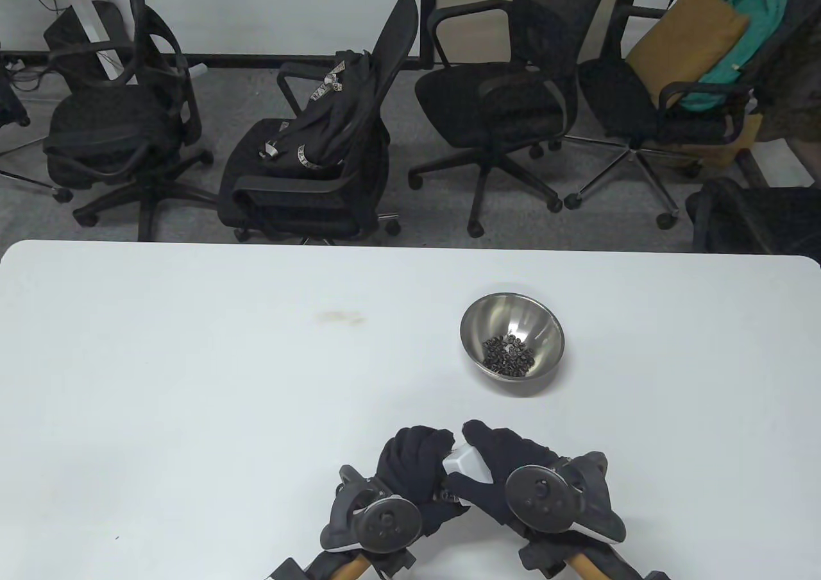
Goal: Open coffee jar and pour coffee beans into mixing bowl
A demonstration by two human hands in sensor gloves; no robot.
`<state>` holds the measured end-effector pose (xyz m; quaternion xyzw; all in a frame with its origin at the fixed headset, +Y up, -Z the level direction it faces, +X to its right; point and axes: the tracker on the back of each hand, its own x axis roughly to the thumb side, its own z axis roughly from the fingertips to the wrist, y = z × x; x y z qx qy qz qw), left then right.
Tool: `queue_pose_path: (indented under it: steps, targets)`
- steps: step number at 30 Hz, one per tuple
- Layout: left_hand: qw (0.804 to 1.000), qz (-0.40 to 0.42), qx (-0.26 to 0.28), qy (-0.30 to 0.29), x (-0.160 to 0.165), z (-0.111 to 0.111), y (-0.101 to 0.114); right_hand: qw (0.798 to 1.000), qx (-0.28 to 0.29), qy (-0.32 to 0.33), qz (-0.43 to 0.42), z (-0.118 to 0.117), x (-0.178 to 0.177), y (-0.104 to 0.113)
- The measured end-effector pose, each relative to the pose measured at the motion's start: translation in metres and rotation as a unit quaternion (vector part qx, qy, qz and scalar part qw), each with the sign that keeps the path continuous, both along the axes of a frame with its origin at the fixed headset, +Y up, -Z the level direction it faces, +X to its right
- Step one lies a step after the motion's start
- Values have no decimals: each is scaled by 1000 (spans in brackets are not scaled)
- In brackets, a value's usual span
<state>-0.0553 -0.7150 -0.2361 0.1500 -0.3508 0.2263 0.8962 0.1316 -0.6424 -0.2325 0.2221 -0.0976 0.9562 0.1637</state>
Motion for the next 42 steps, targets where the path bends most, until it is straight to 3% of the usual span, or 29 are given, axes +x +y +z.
queue_pose_path:
  steps: [9, 16, 22, 27, 32, 36, 42]
  targets:
    - [998, -36, 42, 31, 5, 4, 2, 998, -36, -26, -37, -7, 4, -5]
    - [999, -30, -11, 42, 4, -1, -1, 998, -35, -29, -33, -8, 9, -12]
    - [994, 13, -66, 90, -12, -17, -1, 998, -16, -31, -50, -3, 26, -13]
    - [983, 48, -84, 154, -37, -45, 7, 998, -13, -32, -44, 7, 52, -30]
    - [967, 78, -103, 218, -58, -88, 8, 998, -25, -51, -31, 8, 68, -49]
    - [947, 117, -143, 262, -66, -123, 0, 998, -32, -56, -14, 8, 72, -59]
    - [929, 123, -160, 308, -62, -164, -16, 997, -33, -63, 7, 8, 77, -65]
